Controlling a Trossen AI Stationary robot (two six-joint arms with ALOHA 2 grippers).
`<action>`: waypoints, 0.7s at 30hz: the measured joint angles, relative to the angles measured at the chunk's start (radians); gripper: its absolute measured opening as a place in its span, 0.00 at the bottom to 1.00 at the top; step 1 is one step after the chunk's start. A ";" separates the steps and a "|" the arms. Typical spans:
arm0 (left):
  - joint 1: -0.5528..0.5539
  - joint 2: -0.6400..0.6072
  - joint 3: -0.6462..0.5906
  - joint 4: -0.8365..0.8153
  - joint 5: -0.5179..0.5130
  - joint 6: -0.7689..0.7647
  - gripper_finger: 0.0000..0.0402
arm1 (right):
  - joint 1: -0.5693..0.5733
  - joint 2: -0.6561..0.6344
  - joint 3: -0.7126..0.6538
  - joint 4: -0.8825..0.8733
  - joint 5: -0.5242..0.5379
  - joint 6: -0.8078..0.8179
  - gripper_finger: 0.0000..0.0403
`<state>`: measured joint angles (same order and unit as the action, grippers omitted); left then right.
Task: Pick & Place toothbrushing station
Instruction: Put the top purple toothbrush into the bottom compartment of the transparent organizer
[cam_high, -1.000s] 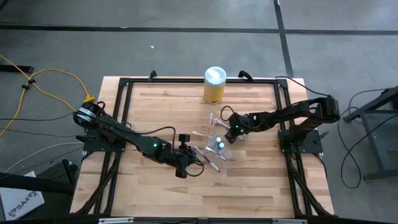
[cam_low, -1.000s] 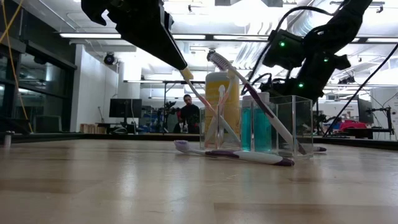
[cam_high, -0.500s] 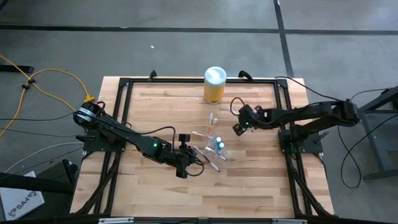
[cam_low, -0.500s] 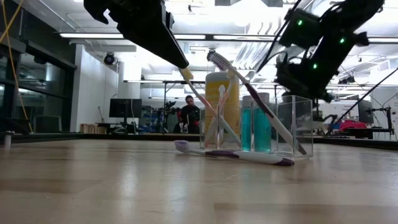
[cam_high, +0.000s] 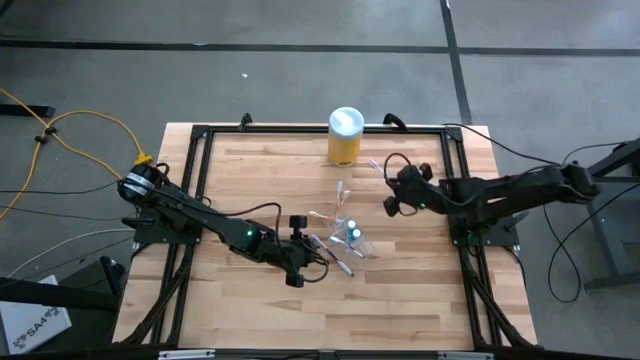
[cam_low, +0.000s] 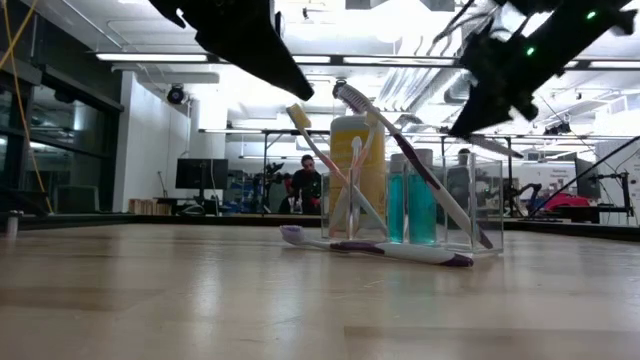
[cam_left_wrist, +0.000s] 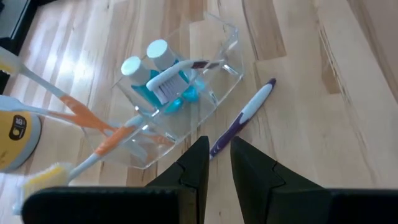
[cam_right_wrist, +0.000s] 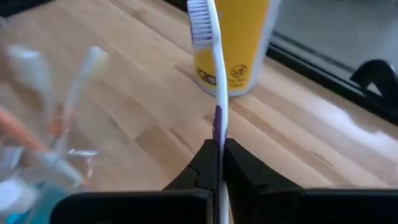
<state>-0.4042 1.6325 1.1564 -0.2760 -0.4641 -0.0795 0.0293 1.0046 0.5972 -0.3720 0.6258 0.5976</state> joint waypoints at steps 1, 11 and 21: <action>0.000 0.000 0.000 0.000 0.000 0.000 0.15 | 0.026 -0.019 0.000 -0.009 0.017 0.000 0.01; -0.004 0.000 0.000 0.001 0.000 -0.005 0.15 | 0.353 -0.070 -0.002 0.158 0.226 -0.045 0.01; -0.013 0.000 0.000 0.000 0.000 0.000 0.15 | 0.617 0.107 0.000 0.532 0.431 -0.177 0.01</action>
<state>-0.4175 1.6325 1.1564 -0.2764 -0.4642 -0.0799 0.6463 1.1119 0.5968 0.1604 1.0567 0.4208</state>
